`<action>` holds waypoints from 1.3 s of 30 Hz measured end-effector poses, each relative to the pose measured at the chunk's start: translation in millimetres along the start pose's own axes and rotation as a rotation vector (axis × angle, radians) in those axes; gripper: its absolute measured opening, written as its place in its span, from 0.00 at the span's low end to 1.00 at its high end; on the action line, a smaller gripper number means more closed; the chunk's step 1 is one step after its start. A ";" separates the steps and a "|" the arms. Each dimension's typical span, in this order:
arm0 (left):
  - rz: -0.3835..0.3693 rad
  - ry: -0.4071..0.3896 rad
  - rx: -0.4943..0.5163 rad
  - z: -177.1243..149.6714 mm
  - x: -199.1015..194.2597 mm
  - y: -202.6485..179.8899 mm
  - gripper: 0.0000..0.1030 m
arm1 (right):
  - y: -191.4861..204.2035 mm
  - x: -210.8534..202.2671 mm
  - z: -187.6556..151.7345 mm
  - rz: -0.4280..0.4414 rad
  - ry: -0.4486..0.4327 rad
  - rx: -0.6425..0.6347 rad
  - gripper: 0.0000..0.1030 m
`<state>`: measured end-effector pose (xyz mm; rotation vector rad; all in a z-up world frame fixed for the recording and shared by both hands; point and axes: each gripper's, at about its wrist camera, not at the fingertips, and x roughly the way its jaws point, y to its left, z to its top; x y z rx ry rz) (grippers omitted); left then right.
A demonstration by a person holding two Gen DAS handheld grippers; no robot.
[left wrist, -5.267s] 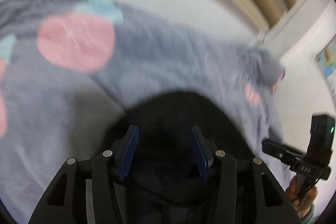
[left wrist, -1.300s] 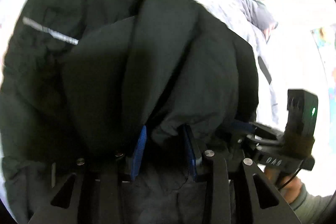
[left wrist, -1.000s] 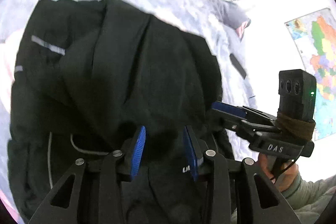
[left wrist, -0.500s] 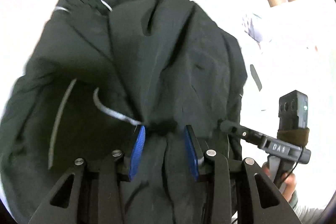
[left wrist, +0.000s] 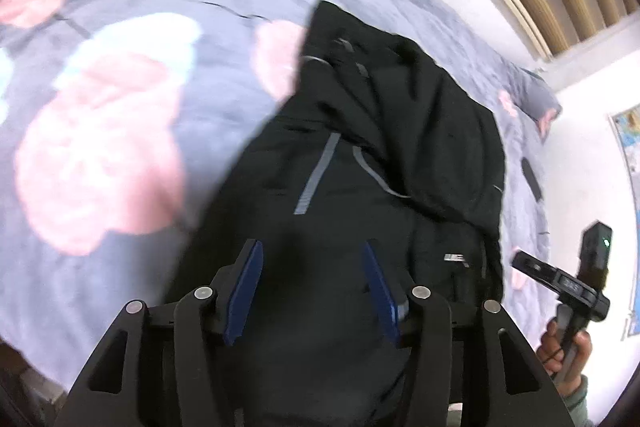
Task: Fold large clothes
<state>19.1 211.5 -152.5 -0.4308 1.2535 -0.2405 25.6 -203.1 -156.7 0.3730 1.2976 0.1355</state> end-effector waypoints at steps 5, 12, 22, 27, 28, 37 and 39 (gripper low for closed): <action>0.050 0.018 -0.048 -11.8 -5.2 33.1 0.55 | -3.6 -12.3 -21.3 -0.073 -0.016 -0.010 0.66; 0.096 0.181 -0.089 -51.3 17.8 85.2 0.55 | -45.9 -22.9 -65.3 -0.192 0.033 0.038 0.66; -0.020 0.361 -0.171 -96.9 40.4 123.0 0.58 | -114.5 -35.8 -145.9 -0.297 0.130 0.184 0.66; -0.028 0.385 -0.170 -102.5 38.9 126.3 0.59 | -130.4 -39.6 -184.2 -0.286 0.162 0.234 0.66; -0.022 0.391 -0.164 -103.4 37.1 125.7 0.59 | -132.1 -39.9 -189.5 -0.277 0.162 0.243 0.66; -0.029 0.391 -0.193 -107.0 29.2 135.3 0.63 | -136.8 -34.2 -220.6 -0.179 0.188 0.286 0.73; -0.055 0.411 -0.208 -110.2 37.0 138.5 0.63 | -140.5 -25.3 -224.2 -0.145 0.212 0.312 0.75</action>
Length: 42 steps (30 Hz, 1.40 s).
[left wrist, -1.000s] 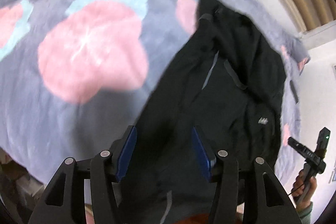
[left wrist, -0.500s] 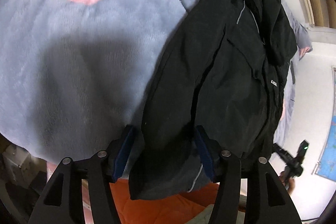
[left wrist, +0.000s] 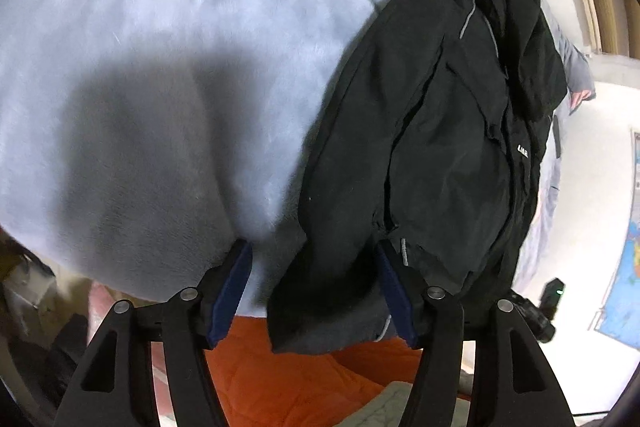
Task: Fold large clothes
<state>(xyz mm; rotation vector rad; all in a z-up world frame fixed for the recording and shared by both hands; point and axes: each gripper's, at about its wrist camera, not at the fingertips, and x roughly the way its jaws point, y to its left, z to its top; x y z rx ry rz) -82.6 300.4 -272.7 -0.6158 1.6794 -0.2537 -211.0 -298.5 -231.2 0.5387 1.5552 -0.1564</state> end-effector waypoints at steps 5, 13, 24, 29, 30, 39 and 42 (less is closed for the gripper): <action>-0.056 0.012 -0.034 -1.1 15.8 5.1 0.63 | -7.6 16.3 1.4 0.047 0.044 0.039 0.75; -0.139 -0.062 0.114 -10.3 1.3 -36.2 0.15 | 12.9 3.4 5.6 0.065 0.037 -0.059 0.43; -0.155 0.022 0.136 10.5 25.3 -69.1 0.31 | 37.4 12.1 21.7 0.120 0.079 -0.066 0.46; -0.225 -0.067 0.144 19.3 -0.1 -86.6 0.16 | 43.8 -7.8 25.7 0.116 0.022 -0.078 0.17; -0.245 -0.085 0.149 21.8 -7.4 -91.5 0.15 | 44.1 -17.5 29.1 0.140 0.003 -0.070 0.16; -0.453 -0.295 0.243 85.3 -92.2 -164.8 0.15 | 73.0 -123.6 92.8 0.305 -0.208 -0.116 0.16; -0.431 -0.353 0.240 116.6 -107.5 -183.2 0.15 | 76.4 -144.8 124.9 0.339 -0.263 -0.113 0.16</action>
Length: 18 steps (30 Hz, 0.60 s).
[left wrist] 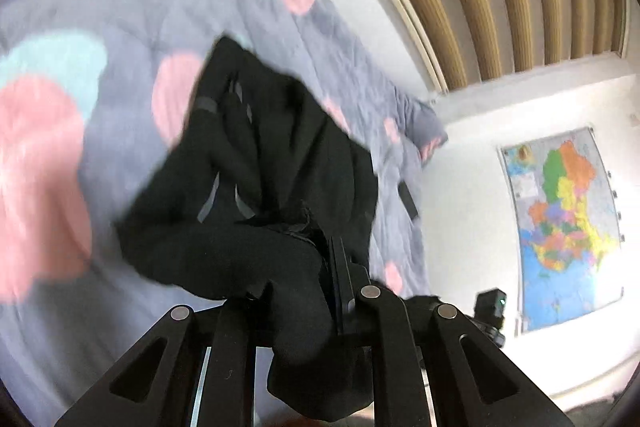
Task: Fold large clothes
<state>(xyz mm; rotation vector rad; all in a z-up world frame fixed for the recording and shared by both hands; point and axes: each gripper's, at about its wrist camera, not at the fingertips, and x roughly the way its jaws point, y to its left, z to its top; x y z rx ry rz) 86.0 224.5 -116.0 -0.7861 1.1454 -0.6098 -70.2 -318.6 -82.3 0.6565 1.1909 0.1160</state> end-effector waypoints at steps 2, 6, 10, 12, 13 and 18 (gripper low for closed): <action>0.006 -0.020 -0.028 20.1 5.6 -1.6 0.15 | 3.2 -1.9 29.1 0.005 -0.038 0.007 0.16; 0.046 -0.061 -0.043 59.9 27.6 -13.1 0.16 | 4.1 2.5 78.8 0.007 -0.087 0.023 0.16; 0.079 -0.086 -0.063 102.2 52.0 -17.9 0.16 | 8.7 19.1 136.5 -0.015 -0.116 0.029 0.16; 0.106 -0.091 -0.072 124.4 71.1 -18.3 0.19 | 6.8 30.8 164.7 -0.027 -0.115 0.048 0.17; 0.129 -0.086 -0.077 136.8 85.2 -16.6 0.20 | 5.6 40.2 176.8 -0.039 -0.113 0.058 0.17; 0.297 0.002 -0.101 171.9 161.1 13.6 0.21 | -27.2 105.0 225.4 -0.095 -0.043 0.158 0.19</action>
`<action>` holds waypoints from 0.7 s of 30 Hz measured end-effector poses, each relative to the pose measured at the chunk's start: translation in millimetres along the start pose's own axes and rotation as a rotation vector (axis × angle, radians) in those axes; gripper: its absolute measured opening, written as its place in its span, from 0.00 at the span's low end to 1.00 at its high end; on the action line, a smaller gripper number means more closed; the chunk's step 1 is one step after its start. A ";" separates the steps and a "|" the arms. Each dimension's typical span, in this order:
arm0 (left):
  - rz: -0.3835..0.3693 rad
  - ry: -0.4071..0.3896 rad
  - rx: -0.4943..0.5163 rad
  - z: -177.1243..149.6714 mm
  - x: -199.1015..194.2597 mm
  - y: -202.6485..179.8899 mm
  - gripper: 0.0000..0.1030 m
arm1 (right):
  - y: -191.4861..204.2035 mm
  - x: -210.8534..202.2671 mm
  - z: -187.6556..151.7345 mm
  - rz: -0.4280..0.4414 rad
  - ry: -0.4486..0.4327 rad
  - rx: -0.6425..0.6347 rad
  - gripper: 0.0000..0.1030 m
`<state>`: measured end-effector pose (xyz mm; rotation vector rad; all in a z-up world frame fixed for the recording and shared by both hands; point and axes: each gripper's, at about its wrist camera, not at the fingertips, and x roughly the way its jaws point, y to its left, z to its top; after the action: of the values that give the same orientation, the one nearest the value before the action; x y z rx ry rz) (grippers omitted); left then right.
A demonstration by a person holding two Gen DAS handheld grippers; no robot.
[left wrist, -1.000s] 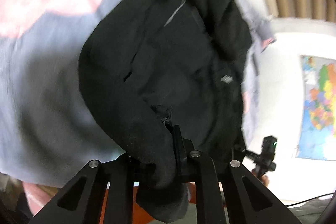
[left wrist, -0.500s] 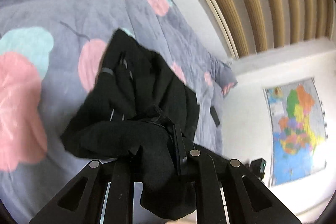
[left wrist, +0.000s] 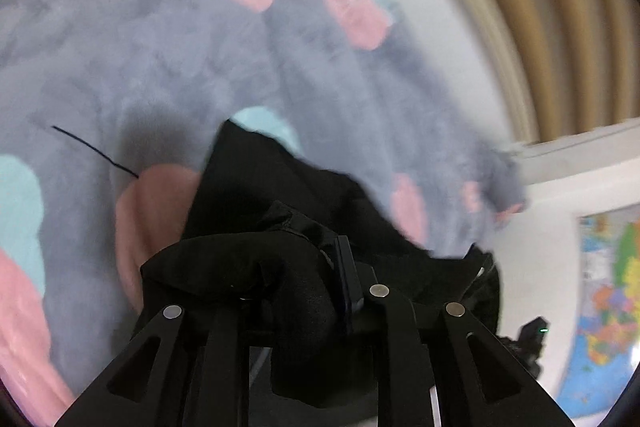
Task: Fold large clothes
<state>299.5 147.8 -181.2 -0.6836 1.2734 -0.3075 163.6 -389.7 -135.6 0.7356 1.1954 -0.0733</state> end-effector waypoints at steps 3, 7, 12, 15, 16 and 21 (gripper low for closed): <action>0.065 0.086 -0.052 8.4 55.8 19.1 0.22 | -6.7 47.5 12.1 -0.062 0.064 0.009 0.19; 0.056 0.118 -0.067 14.4 81.0 29.0 0.22 | -5.3 95.0 20.1 -0.126 0.125 -0.014 0.19; 0.026 0.185 0.045 19.4 66.7 22.9 0.22 | -7.6 102.7 28.4 -0.120 0.155 -0.015 0.19; 0.015 0.199 0.156 15.5 43.3 12.6 0.24 | -8.3 82.4 26.9 -0.098 0.156 -0.023 0.21; 0.003 0.203 0.197 12.5 31.3 9.4 0.25 | -7.4 75.3 26.1 -0.088 0.155 -0.026 0.22; -0.089 0.220 0.264 -4.1 -23.9 6.4 0.57 | 2.2 17.1 13.6 -0.003 0.088 -0.085 0.38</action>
<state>287.7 165.1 -167.3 -0.4898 1.3817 -0.6262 182.4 -390.0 -147.0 0.6680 1.2758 0.0078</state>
